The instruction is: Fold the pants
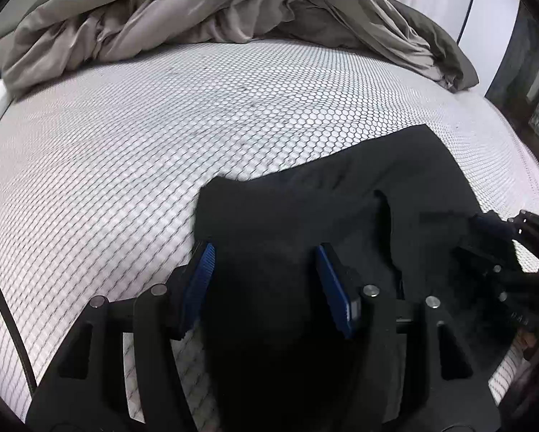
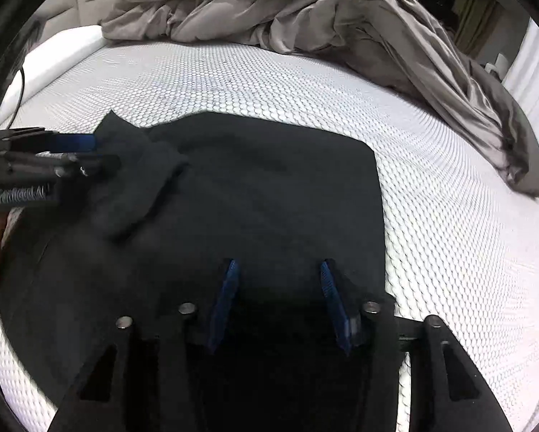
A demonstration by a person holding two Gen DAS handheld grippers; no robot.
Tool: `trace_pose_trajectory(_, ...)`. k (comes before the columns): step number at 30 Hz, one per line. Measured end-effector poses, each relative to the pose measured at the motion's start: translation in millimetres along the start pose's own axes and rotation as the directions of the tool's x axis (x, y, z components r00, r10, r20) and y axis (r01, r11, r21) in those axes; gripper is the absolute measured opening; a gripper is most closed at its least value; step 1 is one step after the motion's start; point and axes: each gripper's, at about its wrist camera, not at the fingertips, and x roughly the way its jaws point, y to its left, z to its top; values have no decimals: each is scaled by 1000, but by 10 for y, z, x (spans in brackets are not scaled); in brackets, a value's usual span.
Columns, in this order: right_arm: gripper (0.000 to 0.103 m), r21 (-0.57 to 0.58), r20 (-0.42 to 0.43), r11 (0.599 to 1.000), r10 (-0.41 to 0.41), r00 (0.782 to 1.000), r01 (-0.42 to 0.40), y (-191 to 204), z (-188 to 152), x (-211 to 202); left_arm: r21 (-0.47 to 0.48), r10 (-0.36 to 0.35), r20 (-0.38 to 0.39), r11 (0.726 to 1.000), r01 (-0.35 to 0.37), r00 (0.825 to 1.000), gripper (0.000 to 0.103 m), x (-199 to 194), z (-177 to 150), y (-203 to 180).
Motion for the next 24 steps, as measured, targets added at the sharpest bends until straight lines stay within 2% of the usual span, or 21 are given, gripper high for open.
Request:
trace_pose_trajectory(1,46,3,22,1000,6,1000,-6,-17,-29,-63,-2,2,7,1000,-2,1000,48,-113,-65,-1)
trace_pose_trajectory(3,46,5,63,1000,18,998,-19,27,-40,-202,19,-46,43,999,45,998,48,-335,-110,-14)
trace_pose_trajectory(5,47,19,112,993,113,987,-116,105,0,-326,52,-134,85,990,129,987,48,-524,-193,-148)
trace_pose_trajectory(6,50,26,121,987,153,981,-158,169,12,-337,90,-186,71,980,180,980,48,-510,-227,-265)
trace_pose_trajectory(7,52,25,119,978,202,972,-206,238,54,-310,121,-207,38,972,201,978,48,-440,-255,-347)
trace_pose_trajectory(9,53,-12,56,969,247,967,-246,414,72,-143,176,-168,-31,970,170,985,48,-196,-344,-444)
trace_pose_trajectory(11,52,-61,5,981,185,983,-185,517,-39,-12,211,-197,-26,957,198,980,48,-158,-406,-413)
trace_pose_trajectory(12,52,-77,10,983,166,986,-164,488,-77,-23,212,-220,-30,952,221,975,48,-197,-407,-361)
trace_pose_trajectory(15,52,-76,16,996,47,999,-46,204,-178,-162,157,-227,-35,961,229,973,48,-290,-433,-174)
trace_pose_trajectory(17,50,-23,41,996,90,995,-89,18,-257,-275,122,-145,-22,982,147,989,48,-418,-452,-149)
trace_pose_trajectory(18,49,-7,63,996,93,994,-93,-19,-278,-348,120,-132,-10,984,132,991,48,-501,-459,-185)
trace_pose_trajectory(19,50,4,83,996,88,993,-88,6,-271,-429,131,-153,3,980,151,988,48,-550,-453,-207)
trace_pose_trajectory(21,50,8,134,989,147,980,-150,121,-217,-574,189,-204,10,962,199,979,49,-586,-453,-389)
trace_pose_trajectory(22,50,1,150,980,194,969,-197,212,-173,-594,220,-205,-12,954,203,979,49,-546,-483,-487)
trace_pose_trajectory(24,50,-29,116,974,229,967,-227,413,-133,-508,274,-152,-49,948,160,987,49,-347,-533,-616)
